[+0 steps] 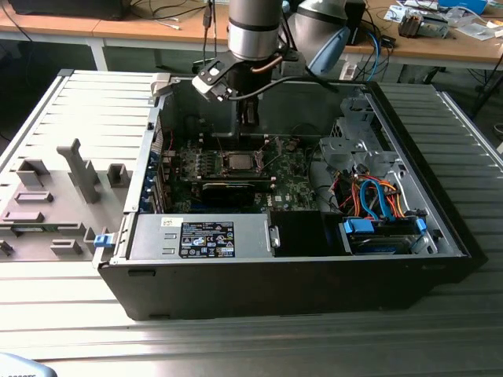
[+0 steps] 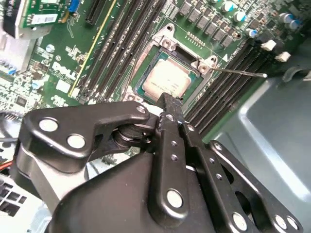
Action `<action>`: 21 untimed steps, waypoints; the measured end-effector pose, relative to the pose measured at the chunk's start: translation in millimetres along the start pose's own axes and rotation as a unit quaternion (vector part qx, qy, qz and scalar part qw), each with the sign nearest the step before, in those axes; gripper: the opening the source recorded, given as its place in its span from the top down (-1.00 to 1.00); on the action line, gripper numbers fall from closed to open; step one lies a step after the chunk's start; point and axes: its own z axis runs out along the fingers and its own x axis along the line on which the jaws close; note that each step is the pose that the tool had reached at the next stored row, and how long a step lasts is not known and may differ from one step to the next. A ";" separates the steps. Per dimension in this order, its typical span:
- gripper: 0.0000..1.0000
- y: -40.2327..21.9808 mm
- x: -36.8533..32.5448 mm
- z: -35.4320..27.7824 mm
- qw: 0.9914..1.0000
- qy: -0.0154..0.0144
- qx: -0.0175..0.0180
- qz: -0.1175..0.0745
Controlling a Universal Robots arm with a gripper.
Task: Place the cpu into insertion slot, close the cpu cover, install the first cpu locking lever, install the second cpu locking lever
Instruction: 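Place the cpu into insertion slot, then close the cpu cover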
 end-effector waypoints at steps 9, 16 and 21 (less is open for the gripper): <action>0.79 -0.2 -0.5 -10.5 1.000 -0.001 0.000 0.000; 0.79 0.1 -0.4 -10.5 1.000 -0.004 0.000 0.000; 0.79 2.6 -0.6 -10.4 1.000 -0.004 0.000 0.000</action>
